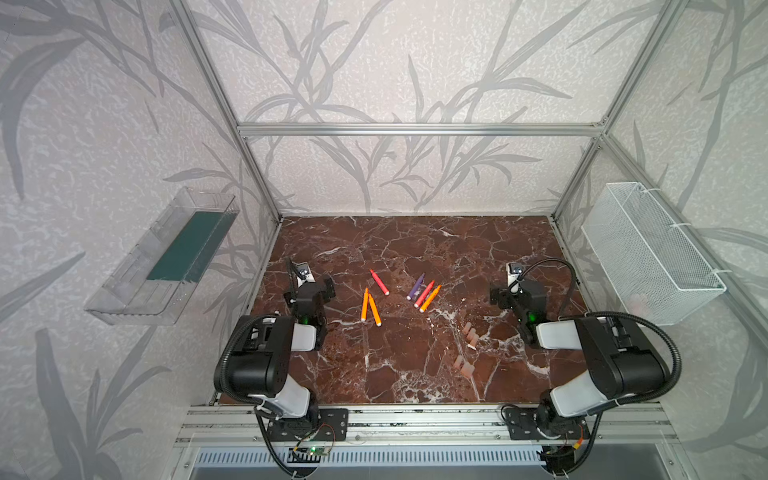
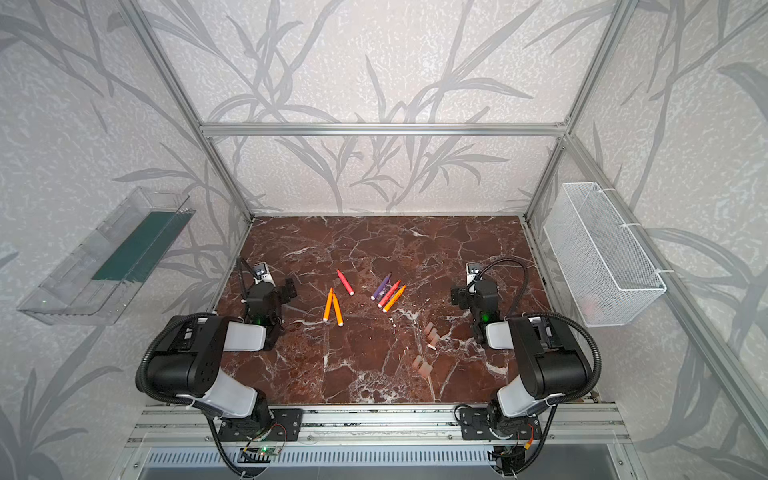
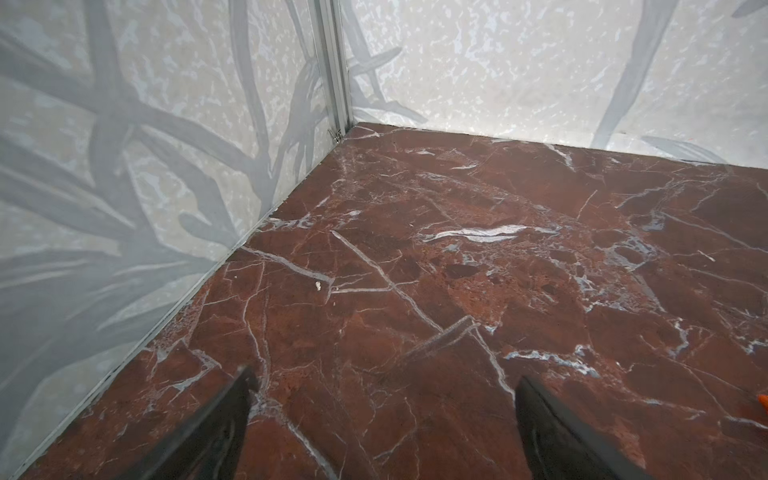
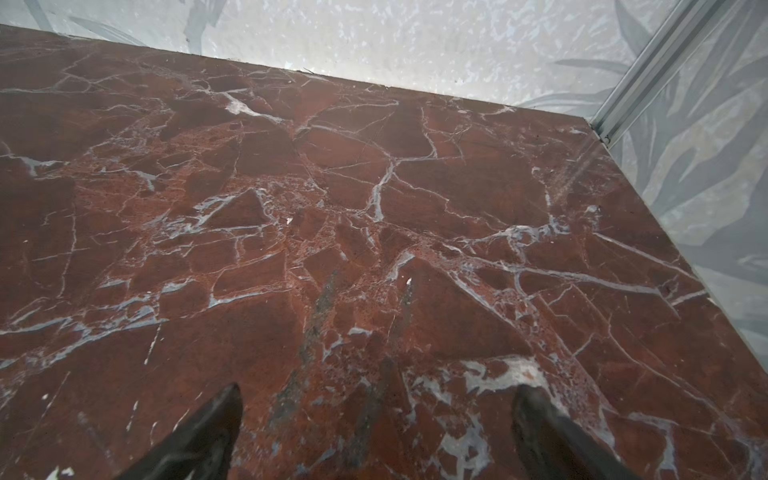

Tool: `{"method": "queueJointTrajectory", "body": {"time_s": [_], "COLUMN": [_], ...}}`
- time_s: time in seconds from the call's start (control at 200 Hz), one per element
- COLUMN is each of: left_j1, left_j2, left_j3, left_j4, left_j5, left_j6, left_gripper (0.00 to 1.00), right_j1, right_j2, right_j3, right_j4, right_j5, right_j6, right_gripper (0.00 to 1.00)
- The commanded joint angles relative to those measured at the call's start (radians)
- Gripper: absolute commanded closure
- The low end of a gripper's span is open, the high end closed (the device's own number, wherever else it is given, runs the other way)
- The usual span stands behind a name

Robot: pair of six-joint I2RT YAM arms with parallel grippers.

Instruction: Insert the pens into the pen caps

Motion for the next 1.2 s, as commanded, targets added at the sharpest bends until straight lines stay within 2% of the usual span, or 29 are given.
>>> {"method": "queueJointTrajectory", "body": {"time_s": [0.0,0.985,1.09,1.195], "left_j1": [-0.002,-0.007,-0.072,-0.114], "left_j2": [0.008,0.0,-0.128,-0.298], "left_j3": [0.006,-0.004,-0.033,-0.034], "left_j4": [0.03,0.049,0.003,-0.154], "left_j5": [0.006,0.0,-0.14,-0.231], "left_j6": [0.011,0.021,0.053,0.032], "left_gripper": [0.01,0.01,0.01,0.01], "right_j1": [-0.002,0.001,0.027,0.041], "right_j2": [-0.022,-0.042,-0.156,-0.307], "right_j3": [0.024,0.013,0.026,0.085], "right_j4": [0.003,0.041,-0.085,-0.37], "right_j5": [-0.01,0.012,0.093,0.119], "right_j6": [0.005,0.002,0.008,0.069], "right_gripper": [0.01,0.01,0.01,0.01]}}
